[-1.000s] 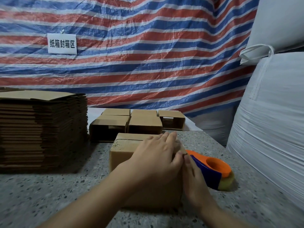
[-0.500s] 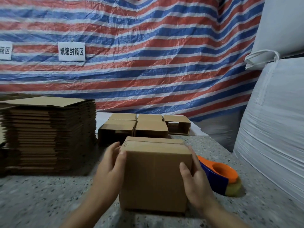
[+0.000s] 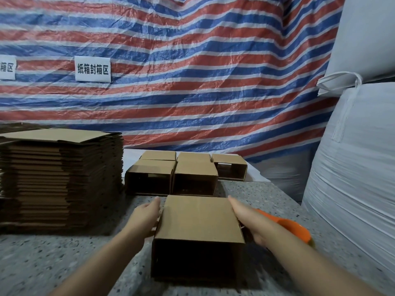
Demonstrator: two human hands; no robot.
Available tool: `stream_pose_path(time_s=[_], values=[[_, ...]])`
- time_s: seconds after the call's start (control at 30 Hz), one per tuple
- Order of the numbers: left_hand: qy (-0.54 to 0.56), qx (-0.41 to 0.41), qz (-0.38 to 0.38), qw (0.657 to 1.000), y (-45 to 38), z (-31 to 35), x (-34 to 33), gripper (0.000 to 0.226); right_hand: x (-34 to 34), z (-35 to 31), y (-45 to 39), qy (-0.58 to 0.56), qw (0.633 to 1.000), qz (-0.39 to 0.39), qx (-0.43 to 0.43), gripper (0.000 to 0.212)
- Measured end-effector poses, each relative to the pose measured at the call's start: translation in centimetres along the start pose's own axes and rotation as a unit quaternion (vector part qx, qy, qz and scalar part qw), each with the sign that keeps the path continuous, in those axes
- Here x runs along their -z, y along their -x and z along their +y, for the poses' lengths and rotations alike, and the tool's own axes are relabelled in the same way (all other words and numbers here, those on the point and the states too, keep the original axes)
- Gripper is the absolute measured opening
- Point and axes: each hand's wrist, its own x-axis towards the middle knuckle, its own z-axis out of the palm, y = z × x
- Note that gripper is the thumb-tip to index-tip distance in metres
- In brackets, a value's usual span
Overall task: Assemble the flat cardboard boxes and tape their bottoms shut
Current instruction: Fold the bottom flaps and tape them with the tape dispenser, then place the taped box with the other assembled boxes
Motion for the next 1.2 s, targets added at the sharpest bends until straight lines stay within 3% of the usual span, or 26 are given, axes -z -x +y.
stream_pose_path(time_s=[0.2, 0.27, 0.33, 0.43, 0.57, 0.8, 1.0, 1.2], values=[[-0.083, -0.068, -0.031, 0.994, 3.1, -0.4, -0.4, 0.025, -0.6, 1.9, 2.6, -0.001, 0.999, -0.006, 0.047, 0.032], [-0.071, -0.126, -0.053, 0.988, 3.4, 0.8, -1.5, 0.045, 0.4, 0.8, 2.7, -0.016, 0.994, 0.04, 0.095, 0.022], [-0.052, -0.198, -0.067, 0.976, 2.8, 3.2, -2.8, 0.062, 2.5, -1.3, 2.3, -0.037, 0.984, 0.102, 0.141, 0.025], [-0.115, -0.293, -0.114, 0.942, -0.4, 7.3, -5.9, 0.077, 7.1, -4.5, 0.0, -0.04, 0.971, 0.176, 0.16, 0.032], [-0.228, -0.293, -0.187, 0.909, -5.9, 11.5, -11.0, 0.097, 12.1, -7.2, -4.4, -0.046, 0.97, 0.205, 0.125, 0.033], [-0.397, -0.325, -0.196, 0.836, -14.9, 13.2, -18.0, 0.09, 16.2, -7.3, -12.6, -0.044, 0.974, 0.202, 0.094, 0.028], [-0.497, -0.329, -0.172, 0.785, -20.9, 11.1, -22.1, 0.084, 17.1, -5.1, -19.8, -0.06, 0.982, 0.167, 0.071, 0.019], [-0.625, -0.358, -0.119, 0.683, -24.8, 9.5, -23.1, 0.086, 15.8, -3.3, -26.4, -0.071, 0.985, 0.152, 0.049, 0.039]])
